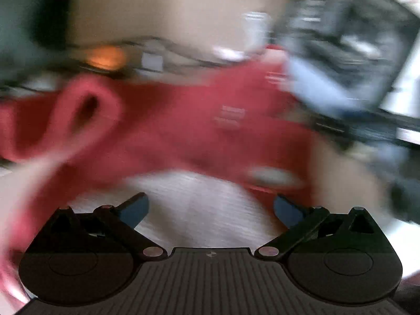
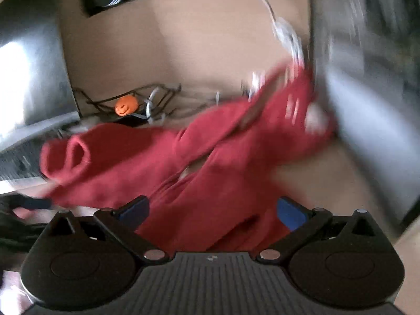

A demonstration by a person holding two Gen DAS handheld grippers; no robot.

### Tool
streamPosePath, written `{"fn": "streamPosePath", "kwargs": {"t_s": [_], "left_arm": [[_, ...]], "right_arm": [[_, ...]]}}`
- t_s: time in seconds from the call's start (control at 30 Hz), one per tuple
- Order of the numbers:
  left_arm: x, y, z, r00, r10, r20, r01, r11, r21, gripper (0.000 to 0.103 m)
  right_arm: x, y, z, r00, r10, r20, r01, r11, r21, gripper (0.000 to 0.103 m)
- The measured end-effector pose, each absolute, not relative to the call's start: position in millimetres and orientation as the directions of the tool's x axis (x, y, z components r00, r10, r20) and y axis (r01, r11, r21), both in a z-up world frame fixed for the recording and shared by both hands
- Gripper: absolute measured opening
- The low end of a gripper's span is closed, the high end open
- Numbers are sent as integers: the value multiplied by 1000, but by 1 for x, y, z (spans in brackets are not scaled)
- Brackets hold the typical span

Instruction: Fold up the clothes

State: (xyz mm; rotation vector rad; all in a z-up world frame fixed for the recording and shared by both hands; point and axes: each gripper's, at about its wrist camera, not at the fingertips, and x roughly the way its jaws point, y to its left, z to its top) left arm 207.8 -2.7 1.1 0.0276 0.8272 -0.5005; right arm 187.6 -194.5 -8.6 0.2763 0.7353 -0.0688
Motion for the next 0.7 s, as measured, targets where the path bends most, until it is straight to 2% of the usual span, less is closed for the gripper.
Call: {"fn": "streamPosePath", "kwargs": {"t_s": [0.03, 0.1, 0.17, 0.23, 0.37, 0.57, 0.7], "left_arm": [[218, 2, -5, 580, -369, -726, 398, 906, -143, 103], [233, 11, -19, 563, -321, -762, 336, 931, -144, 103], [235, 20, -28, 539, -320, -779, 288, 939, -187, 103], [230, 25, -29, 547, -333, -768, 253, 940, -228, 103], [218, 35, -28, 548, -379, -746, 193, 925, -328, 103], [172, 8, -29, 532, -339, -776, 161, 940, -300, 103], [137, -24, -30, 509, -377, -774, 230, 926, -300, 103]], "right_arm": [[189, -197, -18, 721, 83, -688, 192, 930, 313, 103], [193, -196, -36, 678, 121, -725, 264, 880, 394, 103], [198, -187, -49, 656, 97, -748, 265, 899, 349, 103], [199, -171, -52, 653, 50, -756, 189, 956, 227, 103], [223, -171, -53, 651, 65, -756, 80, 985, 153, 103], [260, -169, -55, 646, 88, -758, -85, 995, 42, 103], [271, -169, -53, 636, 90, -766, -140, 990, 0, 103]]}}
